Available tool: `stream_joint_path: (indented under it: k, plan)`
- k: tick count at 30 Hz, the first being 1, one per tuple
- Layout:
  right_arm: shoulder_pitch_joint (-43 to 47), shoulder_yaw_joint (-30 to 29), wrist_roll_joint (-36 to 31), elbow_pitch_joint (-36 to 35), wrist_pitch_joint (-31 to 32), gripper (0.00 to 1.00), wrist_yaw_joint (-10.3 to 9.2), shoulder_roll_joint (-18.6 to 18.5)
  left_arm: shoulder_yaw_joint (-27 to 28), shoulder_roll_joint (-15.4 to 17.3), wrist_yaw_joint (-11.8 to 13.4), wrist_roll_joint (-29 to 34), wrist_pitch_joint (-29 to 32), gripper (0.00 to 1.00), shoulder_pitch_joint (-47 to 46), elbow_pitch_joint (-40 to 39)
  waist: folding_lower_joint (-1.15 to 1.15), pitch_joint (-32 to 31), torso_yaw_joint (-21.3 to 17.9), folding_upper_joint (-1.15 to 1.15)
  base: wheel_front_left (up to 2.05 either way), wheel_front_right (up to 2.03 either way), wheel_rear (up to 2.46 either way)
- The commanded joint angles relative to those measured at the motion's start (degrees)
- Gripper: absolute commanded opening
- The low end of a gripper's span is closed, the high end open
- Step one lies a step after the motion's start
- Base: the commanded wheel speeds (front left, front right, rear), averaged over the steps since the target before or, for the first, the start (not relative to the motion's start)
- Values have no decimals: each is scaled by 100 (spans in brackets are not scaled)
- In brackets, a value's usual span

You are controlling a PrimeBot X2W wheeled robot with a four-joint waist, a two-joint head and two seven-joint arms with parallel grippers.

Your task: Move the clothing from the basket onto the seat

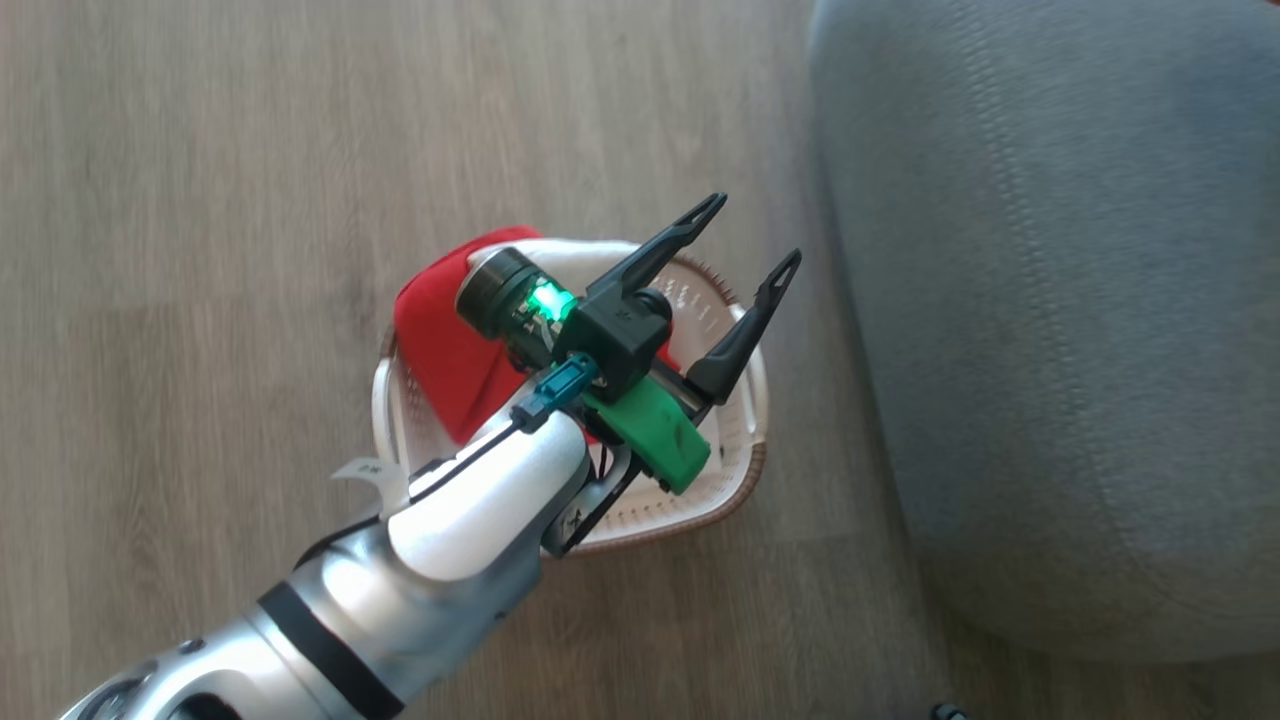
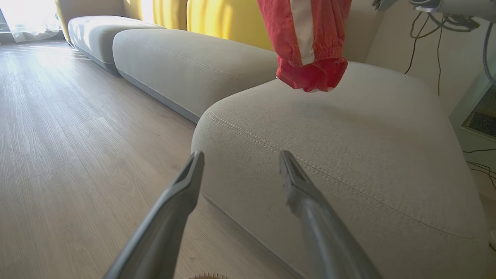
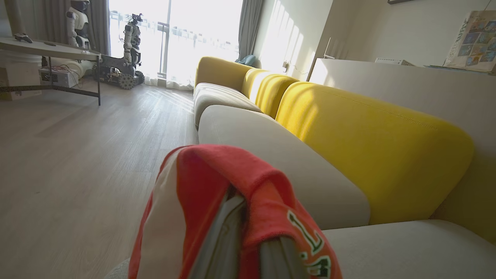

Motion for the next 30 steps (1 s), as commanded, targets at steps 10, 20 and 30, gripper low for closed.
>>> stream_joint_path:
  k: [10, 20, 30]
  plan:
    - [-538, -476, -605, 1057, -177, 0, -2, -97, -12, 41, 79, 170, 106, 100, -347, -352, -1, 731, 503, 0, 0, 0, 0]
    - [-435, -1046, -1115, 1781, -232, 0, -2, 238, -111, 61, 78, 188, 169, 100, -383, -368, -1, 839, 573, 0, 0, 0, 0]
    - [-223, -1279, -1357, 1756, -236, 100, -2, 466, -111, 152, 119, 113, 172, 100, -318, -302, -1, 710, 393, 0, 0, 0, 0]
